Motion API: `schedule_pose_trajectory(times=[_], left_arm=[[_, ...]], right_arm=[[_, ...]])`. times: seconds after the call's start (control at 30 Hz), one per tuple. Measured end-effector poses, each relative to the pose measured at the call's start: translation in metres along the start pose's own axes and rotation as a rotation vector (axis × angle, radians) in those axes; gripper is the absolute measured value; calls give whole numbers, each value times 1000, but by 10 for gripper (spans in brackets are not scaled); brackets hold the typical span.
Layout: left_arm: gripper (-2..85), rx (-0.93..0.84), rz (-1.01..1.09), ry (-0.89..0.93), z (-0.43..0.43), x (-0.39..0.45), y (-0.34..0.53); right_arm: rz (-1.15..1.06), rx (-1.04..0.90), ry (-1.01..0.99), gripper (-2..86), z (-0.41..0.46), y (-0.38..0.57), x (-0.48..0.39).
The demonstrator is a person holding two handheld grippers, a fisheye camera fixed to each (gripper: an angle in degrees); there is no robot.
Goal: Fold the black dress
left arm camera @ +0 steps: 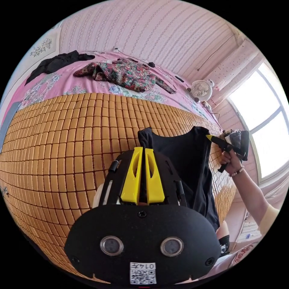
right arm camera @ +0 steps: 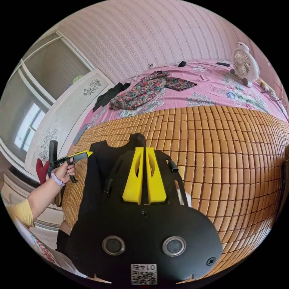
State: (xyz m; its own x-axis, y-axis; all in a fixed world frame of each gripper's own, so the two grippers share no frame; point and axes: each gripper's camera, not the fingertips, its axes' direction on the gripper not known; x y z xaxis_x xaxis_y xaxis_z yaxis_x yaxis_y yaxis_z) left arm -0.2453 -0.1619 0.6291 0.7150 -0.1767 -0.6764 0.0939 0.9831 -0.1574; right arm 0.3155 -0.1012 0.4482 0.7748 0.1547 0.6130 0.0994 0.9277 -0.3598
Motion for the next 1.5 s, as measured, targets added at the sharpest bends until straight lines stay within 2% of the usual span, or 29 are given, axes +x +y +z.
schedule_pose_trajectory(times=[0.13, 0.2, 0.33, 0.4, 0.47, 0.5, 0.57, 0.63, 0.83, 0.93, 0.97, 1.03, 1.17, 1.33, 1.43, 1.5], left_arm=[[-10, 121, 136, 53, -75, 30, 25], [-10, 153, 214, 120, -122, 46, 73], [-9, 44, 334, 229, -166, 74, 182], [-8, -80, 240, 265, -167, 75, 257], [-5, -157, 125, 287, -158, 68, 304], [-3, -196, 47, 272, -151, 64, 330], [-1, -239, 26, 204, -141, 68, 355], [1, -261, 51, 139, -132, 81, 363], [11, -239, 125, 41, -91, 144, 353], [-5, -292, 154, -177, -57, 156, 360], [-7, -348, 170, -264, -46, 154, 367], [-8, -312, 198, -252, -47, 151, 380], [-9, -322, 146, -227, -57, 140, 389], [-10, -304, 78, -279, -74, 125, 400], [-10, -170, 106, -275, -103, 139, 405], [-10, -114, 242, -182, -107, 175, 404]], right_arm=[[-166, 92, -143, -4, -80, 28, -29], [-240, 83, -169, -3, -111, 58, -42], [-273, -46, -188, 8, -143, 157, -66], [-252, -156, -137, 21, -134, 205, -71], [-162, -362, -63, 53, -109, 256, -66], [-136, -409, -34, 57, -103, 265, -65], [-86, -421, 39, 74, -93, 284, -72], [-69, -382, 41, 85, -89, 282, -81], [50, -342, 297, 104, -57, 259, -94], [147, -422, 302, 68, -29, 261, -94], [126, -390, 339, 54, -28, 263, -102], [89, -415, 356, 38, -25, 265, -113], [34, -551, 214, 34, -16, 276, -138], [-127, -614, 262, 66, -26, 282, -166], [-252, -468, 383, 68, -38, 263, -185], [-297, -363, 330, 69, -36, 240, -201]])
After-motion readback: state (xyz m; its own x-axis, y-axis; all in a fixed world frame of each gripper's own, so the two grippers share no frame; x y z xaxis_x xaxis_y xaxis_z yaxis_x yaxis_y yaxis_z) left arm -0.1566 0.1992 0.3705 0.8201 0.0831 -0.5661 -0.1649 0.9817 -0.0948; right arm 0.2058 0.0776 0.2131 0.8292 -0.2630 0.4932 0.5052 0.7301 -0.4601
